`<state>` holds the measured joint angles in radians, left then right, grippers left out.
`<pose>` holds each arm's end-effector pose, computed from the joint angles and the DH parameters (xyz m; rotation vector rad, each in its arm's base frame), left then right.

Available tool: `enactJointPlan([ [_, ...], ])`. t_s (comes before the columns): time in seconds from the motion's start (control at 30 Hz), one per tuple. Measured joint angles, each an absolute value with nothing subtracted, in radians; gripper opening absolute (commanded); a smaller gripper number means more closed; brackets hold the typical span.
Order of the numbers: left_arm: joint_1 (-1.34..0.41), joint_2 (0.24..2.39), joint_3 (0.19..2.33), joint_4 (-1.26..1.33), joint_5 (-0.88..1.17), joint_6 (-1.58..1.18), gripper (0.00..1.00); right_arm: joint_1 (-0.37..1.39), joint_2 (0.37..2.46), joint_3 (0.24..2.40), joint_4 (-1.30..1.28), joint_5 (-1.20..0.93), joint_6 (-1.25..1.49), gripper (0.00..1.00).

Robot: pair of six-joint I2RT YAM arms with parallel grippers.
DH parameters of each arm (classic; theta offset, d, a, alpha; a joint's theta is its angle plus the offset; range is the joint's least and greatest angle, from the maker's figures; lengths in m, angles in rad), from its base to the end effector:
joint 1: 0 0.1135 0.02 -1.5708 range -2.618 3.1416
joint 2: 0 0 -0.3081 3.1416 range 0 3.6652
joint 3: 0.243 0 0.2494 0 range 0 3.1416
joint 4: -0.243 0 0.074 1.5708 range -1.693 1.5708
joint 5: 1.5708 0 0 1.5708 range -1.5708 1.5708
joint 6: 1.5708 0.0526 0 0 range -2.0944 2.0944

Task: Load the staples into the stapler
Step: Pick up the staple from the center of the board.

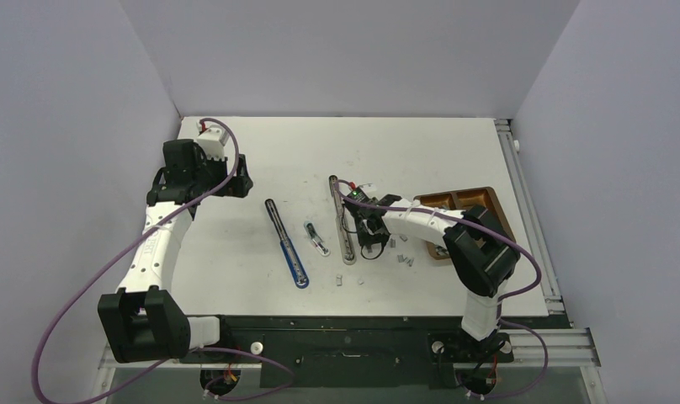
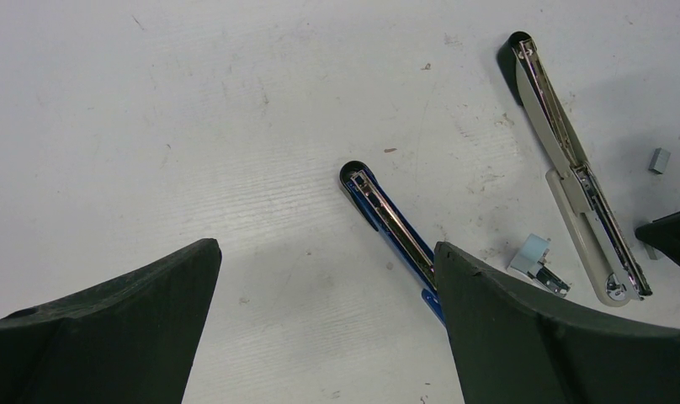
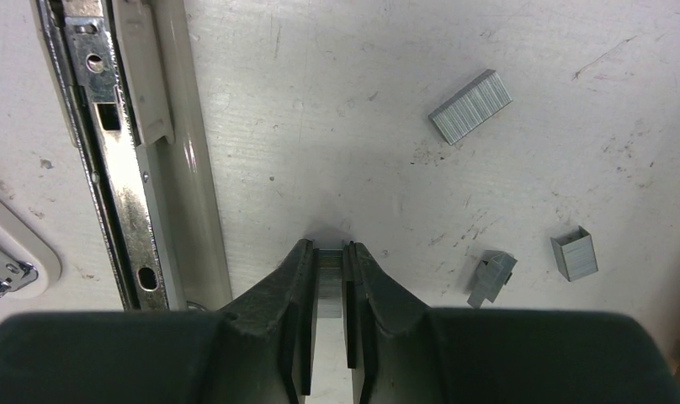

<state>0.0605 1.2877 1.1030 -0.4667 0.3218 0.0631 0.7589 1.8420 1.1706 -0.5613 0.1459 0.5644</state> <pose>0.2819 0.0004 0.3487 0.1789 2.1910 -0.2880 0.2746 0.2499 0.1878 -0.2357 2.7736 0.1314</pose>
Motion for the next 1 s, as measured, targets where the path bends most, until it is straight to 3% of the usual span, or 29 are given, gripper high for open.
enactJointPlan([
  [0.53,0.060,1.283,1.103,-0.505,0.322,0.064,0.96,0.866,1.718,1.191,-0.538,0.313,0.645,0.09],
  [1.0,0.060,1.276,1.130,-0.556,0.312,0.086,0.96,0.980,1.615,1.019,-0.247,0.468,0.669,0.09],
])
